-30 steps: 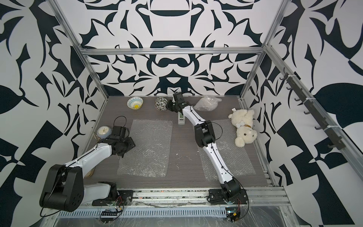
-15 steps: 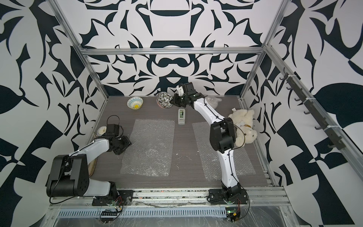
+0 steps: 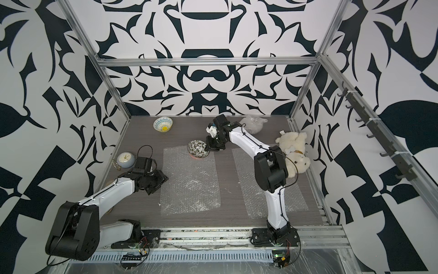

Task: Wrap bowls in bubble wrap
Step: Move the bubble wrap to the center of the board, then place the bowl on the bubble wrap.

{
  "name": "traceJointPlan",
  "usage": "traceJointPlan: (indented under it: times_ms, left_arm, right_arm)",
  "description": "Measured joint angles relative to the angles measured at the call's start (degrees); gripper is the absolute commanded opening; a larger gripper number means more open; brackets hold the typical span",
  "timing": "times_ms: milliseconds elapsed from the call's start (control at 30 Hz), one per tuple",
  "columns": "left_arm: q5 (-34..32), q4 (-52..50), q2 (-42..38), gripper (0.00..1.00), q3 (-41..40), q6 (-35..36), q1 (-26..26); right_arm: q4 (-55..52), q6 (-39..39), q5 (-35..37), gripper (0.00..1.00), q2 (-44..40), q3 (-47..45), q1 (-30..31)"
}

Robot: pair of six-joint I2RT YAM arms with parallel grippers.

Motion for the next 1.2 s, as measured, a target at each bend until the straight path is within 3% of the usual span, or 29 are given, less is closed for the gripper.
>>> traceJointPlan:
  times_ms: [200,400,800,1200]
  left_arm:
    - [-2.56,-3.39,2.16,0.65,4.11,2.03,0.0]
    - [-5.22,-6.05,-1.01,0.66,6.01,3.41,0.0]
    - [-6.51,-4.74,-8.11,0.66,4.92,3.65,0.0]
    - [-6.64,-2.49,-8.33,0.66,3.85,3.69,0.0]
  right_arm:
    - [-5.55,-3.56,7.02,0.0,1.42,2.14,6.25]
    - [-5.7,-3.82,10.84,0.0,5.22,4.17,10.29]
    - [-3.87,-2.95,14.67,0.0,9.92,5.46,10.38]
    - [-2.27,-1.81,14.16,0.0,10.14,5.62,10.38]
